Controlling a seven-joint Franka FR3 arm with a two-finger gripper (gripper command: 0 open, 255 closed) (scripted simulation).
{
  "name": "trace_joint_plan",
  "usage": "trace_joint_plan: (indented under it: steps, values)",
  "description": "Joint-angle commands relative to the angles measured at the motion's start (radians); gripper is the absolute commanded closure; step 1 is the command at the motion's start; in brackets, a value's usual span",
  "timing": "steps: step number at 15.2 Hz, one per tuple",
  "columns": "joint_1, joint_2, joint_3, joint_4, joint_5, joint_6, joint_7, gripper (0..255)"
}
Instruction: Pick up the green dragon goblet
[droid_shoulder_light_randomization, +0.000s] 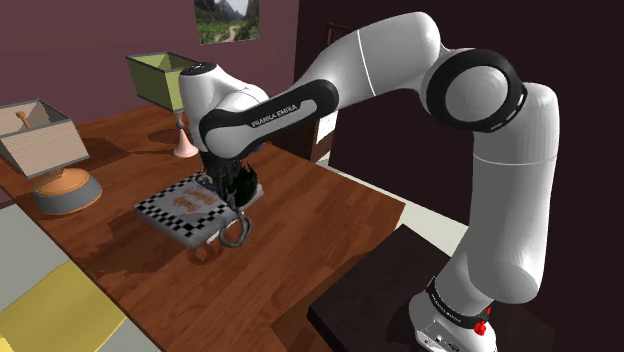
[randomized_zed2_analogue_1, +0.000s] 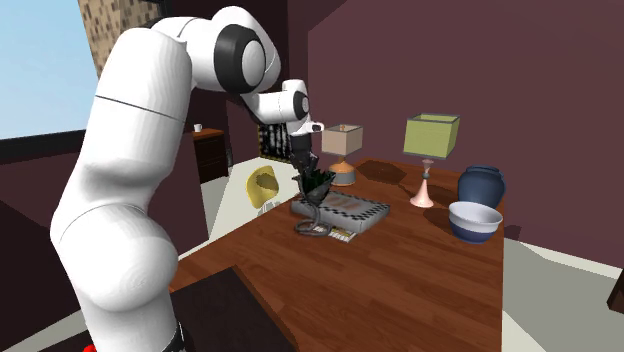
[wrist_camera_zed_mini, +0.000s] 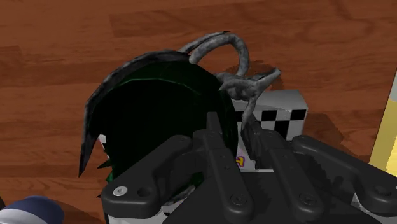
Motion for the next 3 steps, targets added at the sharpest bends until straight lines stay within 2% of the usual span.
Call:
trace_joint_plan:
  steps: [1,3]
  values:
    - [0.0,-0.011,0.004,0.019,0.007,-0.026,-0.007,255]
    - [0.0,-0.012,0.004,0.02,0.007,-0.027,-0.007,255]
